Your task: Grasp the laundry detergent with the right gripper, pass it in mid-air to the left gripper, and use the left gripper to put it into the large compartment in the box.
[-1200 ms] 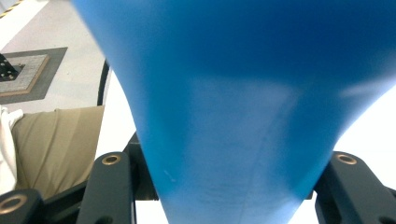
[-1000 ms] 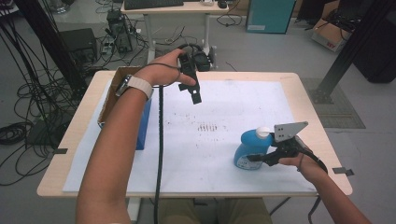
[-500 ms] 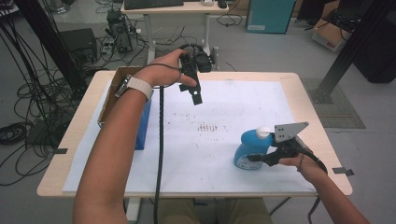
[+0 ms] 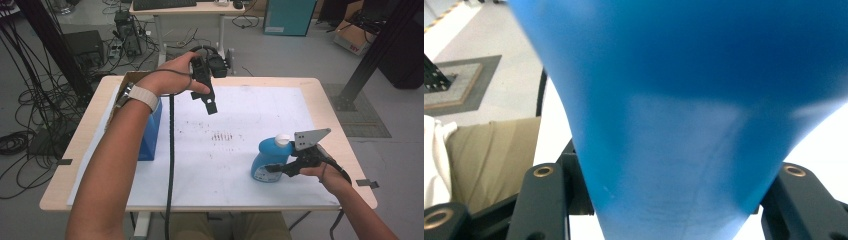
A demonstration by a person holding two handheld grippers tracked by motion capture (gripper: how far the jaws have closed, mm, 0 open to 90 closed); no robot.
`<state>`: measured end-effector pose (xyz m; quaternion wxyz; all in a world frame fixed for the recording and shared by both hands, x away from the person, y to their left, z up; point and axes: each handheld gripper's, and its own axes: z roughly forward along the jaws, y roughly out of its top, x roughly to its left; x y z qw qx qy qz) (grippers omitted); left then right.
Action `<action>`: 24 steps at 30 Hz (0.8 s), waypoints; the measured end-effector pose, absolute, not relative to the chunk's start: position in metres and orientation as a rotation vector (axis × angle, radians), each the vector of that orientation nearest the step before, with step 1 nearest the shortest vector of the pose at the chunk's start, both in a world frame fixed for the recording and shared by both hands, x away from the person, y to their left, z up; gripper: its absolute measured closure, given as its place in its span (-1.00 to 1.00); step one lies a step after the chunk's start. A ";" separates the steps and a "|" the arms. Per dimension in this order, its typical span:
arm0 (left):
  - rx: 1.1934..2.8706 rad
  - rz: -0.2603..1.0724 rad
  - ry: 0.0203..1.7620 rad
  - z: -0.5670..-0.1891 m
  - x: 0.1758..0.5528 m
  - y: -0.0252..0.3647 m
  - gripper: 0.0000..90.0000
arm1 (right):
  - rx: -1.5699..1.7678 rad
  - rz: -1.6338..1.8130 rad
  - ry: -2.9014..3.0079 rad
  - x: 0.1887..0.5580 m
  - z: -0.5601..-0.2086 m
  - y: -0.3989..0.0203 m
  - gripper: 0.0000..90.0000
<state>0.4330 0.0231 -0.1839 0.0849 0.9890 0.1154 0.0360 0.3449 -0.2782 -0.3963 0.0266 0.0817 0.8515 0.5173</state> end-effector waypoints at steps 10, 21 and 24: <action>2.956 0.145 0.279 -0.169 0.410 0.017 -0.82 | 0.237 1.633 2.608 0.348 -0.374 -0.276 -0.03; 2.970 0.159 0.240 -0.157 0.388 0.008 -0.83 | 0.202 1.634 2.647 0.354 -0.349 -0.266 -0.03; 2.977 0.162 0.228 -0.155 0.386 0.008 -0.83 | 0.187 1.623 2.661 0.355 -0.342 -0.263 -0.03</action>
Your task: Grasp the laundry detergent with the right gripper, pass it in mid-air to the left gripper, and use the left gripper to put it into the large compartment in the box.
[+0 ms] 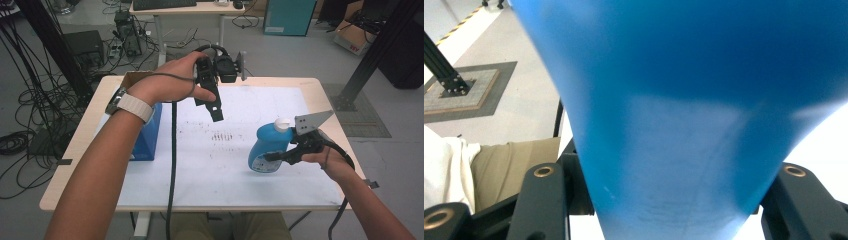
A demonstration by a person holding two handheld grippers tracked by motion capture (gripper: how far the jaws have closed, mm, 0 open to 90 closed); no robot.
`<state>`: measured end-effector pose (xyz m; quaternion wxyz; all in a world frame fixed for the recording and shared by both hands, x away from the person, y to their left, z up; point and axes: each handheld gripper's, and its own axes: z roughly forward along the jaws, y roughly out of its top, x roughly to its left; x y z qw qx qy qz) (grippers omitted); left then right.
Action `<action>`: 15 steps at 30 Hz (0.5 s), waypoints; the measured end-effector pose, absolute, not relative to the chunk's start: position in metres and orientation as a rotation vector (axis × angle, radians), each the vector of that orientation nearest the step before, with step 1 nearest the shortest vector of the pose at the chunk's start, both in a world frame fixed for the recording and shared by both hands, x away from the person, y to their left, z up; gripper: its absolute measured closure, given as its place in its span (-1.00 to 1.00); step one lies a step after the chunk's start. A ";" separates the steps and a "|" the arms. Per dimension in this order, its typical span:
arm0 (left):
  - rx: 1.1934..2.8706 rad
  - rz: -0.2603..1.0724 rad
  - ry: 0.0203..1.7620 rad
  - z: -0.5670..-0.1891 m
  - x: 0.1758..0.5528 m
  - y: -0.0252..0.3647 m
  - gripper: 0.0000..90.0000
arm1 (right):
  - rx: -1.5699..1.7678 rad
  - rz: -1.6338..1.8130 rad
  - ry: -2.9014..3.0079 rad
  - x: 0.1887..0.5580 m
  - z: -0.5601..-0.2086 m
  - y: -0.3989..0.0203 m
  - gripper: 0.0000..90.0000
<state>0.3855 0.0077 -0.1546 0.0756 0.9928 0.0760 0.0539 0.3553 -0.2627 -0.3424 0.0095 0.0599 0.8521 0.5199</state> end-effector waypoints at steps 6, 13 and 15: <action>2.974 0.187 0.216 -0.150 0.378 0.006 -0.85 | 0.136 1.623 2.693 0.359 -0.329 -0.255 -0.03; 2.977 0.171 0.223 -0.148 0.369 0.004 -0.85 | 0.104 1.609 2.718 0.361 -0.318 -0.246 -0.02; 2.979 0.182 0.221 -0.148 0.367 0.004 -0.85 | 0.097 1.610 2.720 0.362 -0.315 -0.244 -0.02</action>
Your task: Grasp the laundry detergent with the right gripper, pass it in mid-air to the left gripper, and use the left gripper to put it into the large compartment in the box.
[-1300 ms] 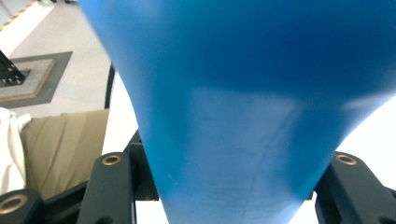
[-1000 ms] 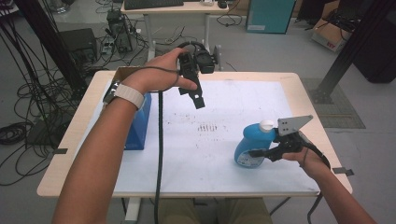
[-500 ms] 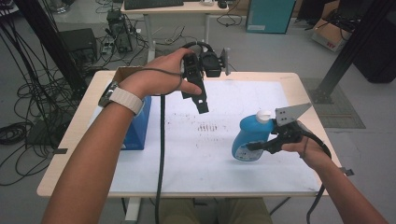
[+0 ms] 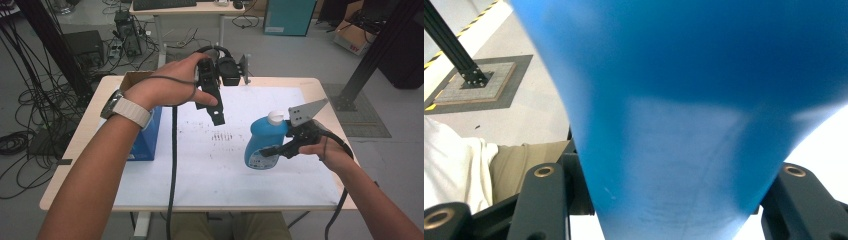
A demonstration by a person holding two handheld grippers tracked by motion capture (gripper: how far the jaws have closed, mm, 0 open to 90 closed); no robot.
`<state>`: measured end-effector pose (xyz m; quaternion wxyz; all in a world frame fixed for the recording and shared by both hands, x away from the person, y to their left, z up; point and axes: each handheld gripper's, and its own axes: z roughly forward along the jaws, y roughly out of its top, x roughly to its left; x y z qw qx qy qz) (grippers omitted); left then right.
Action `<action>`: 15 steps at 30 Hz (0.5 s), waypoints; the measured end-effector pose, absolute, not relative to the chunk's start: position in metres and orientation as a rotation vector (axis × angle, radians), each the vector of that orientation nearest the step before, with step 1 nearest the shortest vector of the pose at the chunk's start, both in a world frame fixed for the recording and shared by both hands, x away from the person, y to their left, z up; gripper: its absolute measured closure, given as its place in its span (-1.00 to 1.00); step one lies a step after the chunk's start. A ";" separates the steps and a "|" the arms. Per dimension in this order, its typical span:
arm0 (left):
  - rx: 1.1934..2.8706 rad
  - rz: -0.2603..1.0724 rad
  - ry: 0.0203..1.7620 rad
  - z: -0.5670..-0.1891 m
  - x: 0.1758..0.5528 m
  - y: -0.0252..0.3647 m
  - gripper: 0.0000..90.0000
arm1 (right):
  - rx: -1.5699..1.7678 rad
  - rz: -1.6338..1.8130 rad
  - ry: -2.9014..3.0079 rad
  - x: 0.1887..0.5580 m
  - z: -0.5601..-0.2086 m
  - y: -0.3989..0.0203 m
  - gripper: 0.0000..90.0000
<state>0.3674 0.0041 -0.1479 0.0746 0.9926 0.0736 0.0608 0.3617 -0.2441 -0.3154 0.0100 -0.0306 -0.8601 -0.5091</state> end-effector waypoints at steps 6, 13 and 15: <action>2.982 0.179 0.212 -0.146 0.362 0.003 -0.85 | -0.081 -1.577 -2.684 0.362 -0.310 -0.238 -0.02; 2.991 0.174 0.198 -0.147 0.359 0.000 -0.85 | -0.050 -1.564 -2.697 0.364 -0.305 -0.229 -0.02; 2.990 0.172 0.195 -0.147 0.358 -0.001 -0.85 | -0.038 -1.566 -2.698 0.364 -0.304 -0.227 -0.02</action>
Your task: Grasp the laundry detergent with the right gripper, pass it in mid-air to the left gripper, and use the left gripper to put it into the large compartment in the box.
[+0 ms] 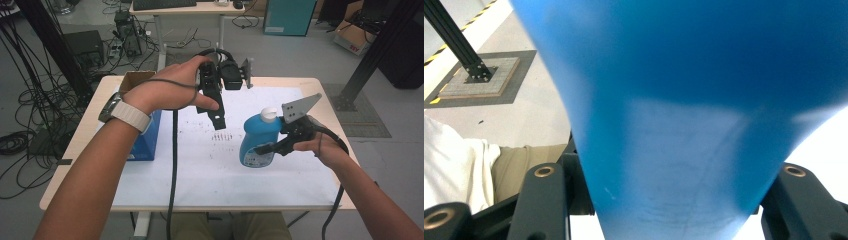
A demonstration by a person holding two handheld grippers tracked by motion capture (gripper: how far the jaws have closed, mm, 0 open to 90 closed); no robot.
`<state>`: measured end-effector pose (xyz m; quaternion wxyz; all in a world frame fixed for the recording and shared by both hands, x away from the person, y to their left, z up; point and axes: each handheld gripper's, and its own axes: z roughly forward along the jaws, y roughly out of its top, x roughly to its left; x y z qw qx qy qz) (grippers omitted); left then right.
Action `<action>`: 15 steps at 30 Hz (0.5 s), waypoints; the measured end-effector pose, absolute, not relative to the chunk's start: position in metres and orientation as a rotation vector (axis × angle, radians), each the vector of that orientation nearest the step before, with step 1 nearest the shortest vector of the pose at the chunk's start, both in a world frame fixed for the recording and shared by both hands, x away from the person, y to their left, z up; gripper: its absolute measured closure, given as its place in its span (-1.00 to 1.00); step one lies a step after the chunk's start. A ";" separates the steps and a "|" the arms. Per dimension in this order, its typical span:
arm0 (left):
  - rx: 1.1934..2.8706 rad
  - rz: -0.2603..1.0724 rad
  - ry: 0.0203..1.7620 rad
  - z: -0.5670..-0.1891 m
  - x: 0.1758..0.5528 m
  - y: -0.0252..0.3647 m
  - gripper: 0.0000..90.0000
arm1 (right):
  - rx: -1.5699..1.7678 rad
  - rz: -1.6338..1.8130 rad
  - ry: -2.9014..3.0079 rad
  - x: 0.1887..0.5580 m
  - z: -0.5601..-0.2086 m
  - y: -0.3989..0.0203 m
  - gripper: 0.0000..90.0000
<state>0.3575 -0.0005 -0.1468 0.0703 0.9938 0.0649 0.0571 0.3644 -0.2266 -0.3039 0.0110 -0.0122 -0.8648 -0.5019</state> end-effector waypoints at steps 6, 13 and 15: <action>2.986 0.146 0.191 -0.149 0.356 -0.001 -0.86 | -0.026 -1.546 -2.698 0.365 -0.302 -0.218 -0.02; 2.967 0.109 0.153 -0.152 0.352 -0.002 -0.87 | 0.001 -1.538 -2.689 0.367 -0.302 -0.209 -0.02; 2.958 0.107 0.150 -0.151 0.351 -0.003 -0.87 | 0.009 -1.533 -2.690 0.366 -0.302 -0.206 -0.02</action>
